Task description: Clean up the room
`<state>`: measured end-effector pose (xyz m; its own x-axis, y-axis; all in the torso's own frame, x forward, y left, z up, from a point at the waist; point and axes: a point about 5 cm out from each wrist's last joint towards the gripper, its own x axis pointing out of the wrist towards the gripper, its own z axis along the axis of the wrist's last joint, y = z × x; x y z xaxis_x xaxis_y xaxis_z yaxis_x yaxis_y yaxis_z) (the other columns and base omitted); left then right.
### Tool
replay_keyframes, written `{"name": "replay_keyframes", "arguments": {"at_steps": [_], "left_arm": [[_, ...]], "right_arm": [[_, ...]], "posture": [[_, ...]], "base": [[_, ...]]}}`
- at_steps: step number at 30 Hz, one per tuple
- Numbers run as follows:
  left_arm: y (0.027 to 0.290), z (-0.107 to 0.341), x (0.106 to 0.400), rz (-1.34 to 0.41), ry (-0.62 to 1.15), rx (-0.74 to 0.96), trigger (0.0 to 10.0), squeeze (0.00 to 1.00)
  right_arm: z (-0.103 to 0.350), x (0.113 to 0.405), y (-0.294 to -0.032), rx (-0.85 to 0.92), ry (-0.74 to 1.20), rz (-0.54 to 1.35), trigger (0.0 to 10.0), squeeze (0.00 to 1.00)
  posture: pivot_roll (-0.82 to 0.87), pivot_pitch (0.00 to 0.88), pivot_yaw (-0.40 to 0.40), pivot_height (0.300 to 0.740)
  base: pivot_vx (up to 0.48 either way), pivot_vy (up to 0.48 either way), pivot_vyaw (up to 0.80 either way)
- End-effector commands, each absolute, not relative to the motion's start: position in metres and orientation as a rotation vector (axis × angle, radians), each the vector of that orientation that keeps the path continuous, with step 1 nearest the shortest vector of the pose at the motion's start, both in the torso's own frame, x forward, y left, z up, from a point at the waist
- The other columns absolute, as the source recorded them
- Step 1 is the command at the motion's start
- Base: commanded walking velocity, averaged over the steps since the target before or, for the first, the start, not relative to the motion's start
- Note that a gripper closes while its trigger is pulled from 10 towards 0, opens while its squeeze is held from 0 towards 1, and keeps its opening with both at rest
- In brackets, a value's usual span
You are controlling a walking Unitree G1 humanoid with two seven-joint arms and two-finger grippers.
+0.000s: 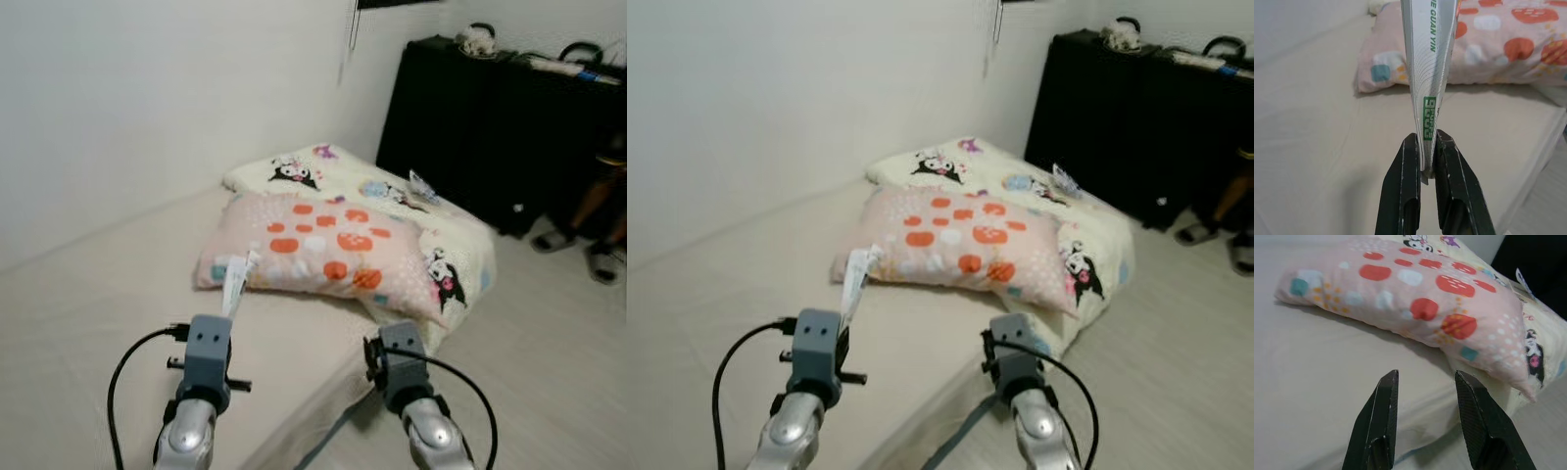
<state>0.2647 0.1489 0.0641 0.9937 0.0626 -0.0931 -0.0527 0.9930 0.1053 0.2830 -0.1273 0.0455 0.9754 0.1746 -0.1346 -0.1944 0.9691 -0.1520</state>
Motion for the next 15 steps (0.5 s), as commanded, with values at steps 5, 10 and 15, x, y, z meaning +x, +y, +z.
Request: {"name": "replay_keyframes", "arguments": {"at_steps": [5,10,15], "left_arm": [[0.1486,0.0639,0.2645,0.062,0.097,0.114,10.0,0.00],[0.1490,0.0637,0.2638,0.066,0.100,0.114,10.0,0.00],[0.1492,0.0635,0.2637,0.067,0.101,0.116,10.0,0.00]], "right_arm": [[0.0415,0.2808,-0.1305,-0.159,0.142,0.178,10.0,0.00],[0.0409,0.2810,-0.1289,-0.155,0.145,0.179,10.0,0.00],[0.0408,0.2810,-0.1272,-0.152,0.147,0.180,10.0,0.00]], "posture": [[-0.02,0.077,-0.026,0.740],[-0.01,0.085,-0.022,0.740],[-0.02,0.086,-0.020,0.740]], "base": [[0.000,0.000,-0.80],[0.000,0.000,-0.80],[0.000,0.000,-0.80]]}}
